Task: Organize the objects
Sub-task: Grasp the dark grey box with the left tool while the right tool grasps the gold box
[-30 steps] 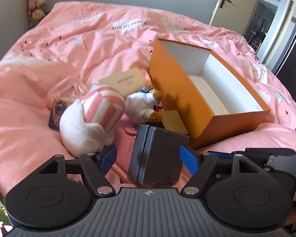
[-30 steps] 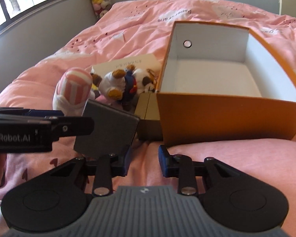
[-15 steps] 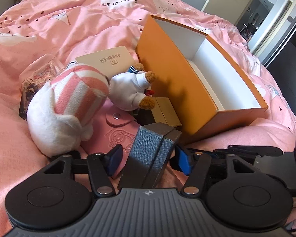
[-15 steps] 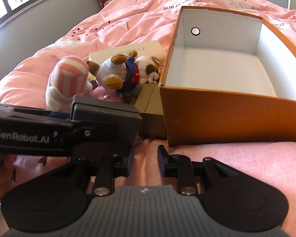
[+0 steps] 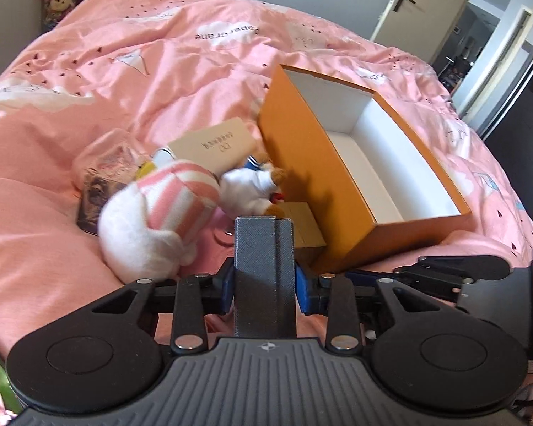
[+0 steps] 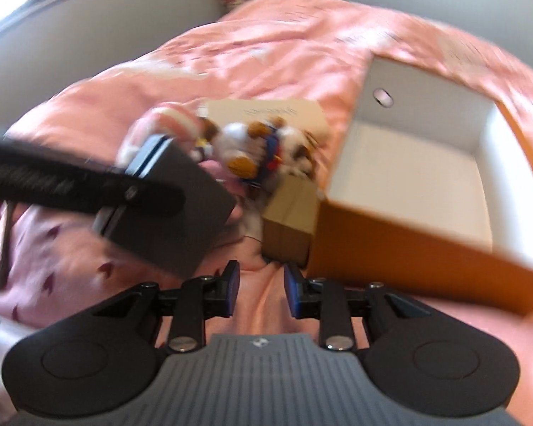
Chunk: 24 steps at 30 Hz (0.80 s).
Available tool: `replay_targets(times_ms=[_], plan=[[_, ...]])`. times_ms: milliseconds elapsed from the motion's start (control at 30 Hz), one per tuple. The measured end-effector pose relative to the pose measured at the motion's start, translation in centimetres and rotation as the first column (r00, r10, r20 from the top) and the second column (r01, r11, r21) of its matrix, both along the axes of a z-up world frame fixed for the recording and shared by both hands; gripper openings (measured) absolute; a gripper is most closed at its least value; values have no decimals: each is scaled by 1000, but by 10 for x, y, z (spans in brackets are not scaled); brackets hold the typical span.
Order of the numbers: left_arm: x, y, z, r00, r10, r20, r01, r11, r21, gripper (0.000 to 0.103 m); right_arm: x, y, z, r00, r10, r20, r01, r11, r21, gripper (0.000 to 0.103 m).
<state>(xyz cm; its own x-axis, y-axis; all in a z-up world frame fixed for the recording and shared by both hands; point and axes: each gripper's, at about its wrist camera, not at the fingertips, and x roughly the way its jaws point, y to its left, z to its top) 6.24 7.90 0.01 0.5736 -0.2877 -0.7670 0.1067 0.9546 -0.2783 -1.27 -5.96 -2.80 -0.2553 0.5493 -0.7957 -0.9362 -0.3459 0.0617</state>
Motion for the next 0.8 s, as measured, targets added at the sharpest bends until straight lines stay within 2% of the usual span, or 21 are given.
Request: replay_targets(times_ms=[100,133,167,233,300,367,467,533,700,800], plan=[[4,2,11,1000,11,-7,-10,1000,16,38,-7,10,23,985,158,66,-158,987,-10,35],[5,1,13,1000,14,-11,-14,1000,28,38,-8,15,30,974,209,88,-207,978,-23,43],[7,0,15,1000,18,-19,-17,999,39,38,-10,21,36,958,261,114,-259,965,-39,49],[12,0,15,999,24,-38,-22,999,49,38,-15,34,45,921,353,166,-344,936,-78,52],[16,4,15,998,29,-61,-27,999,29,38,-22,46,48,862,469,195,-449,883,-136,60],[18,6,15,997,36,-72,-34,999,24,38,-29,58,47,781,576,242,-544,817,-188,68],[21,9,16,995,52,-83,-49,998,39,38,-40,78,36,683,656,321,-605,754,-255,69],[23,12,15,994,55,-95,-52,998,35,38,-45,92,25,621,708,336,-637,706,-310,70],[27,15,8,991,52,-126,-49,998,29,38,-58,119,-2,491,804,335,-672,595,-442,72],[31,19,4,988,54,-142,-53,999,11,38,-63,132,-17,457,834,308,-669,551,-500,74]])
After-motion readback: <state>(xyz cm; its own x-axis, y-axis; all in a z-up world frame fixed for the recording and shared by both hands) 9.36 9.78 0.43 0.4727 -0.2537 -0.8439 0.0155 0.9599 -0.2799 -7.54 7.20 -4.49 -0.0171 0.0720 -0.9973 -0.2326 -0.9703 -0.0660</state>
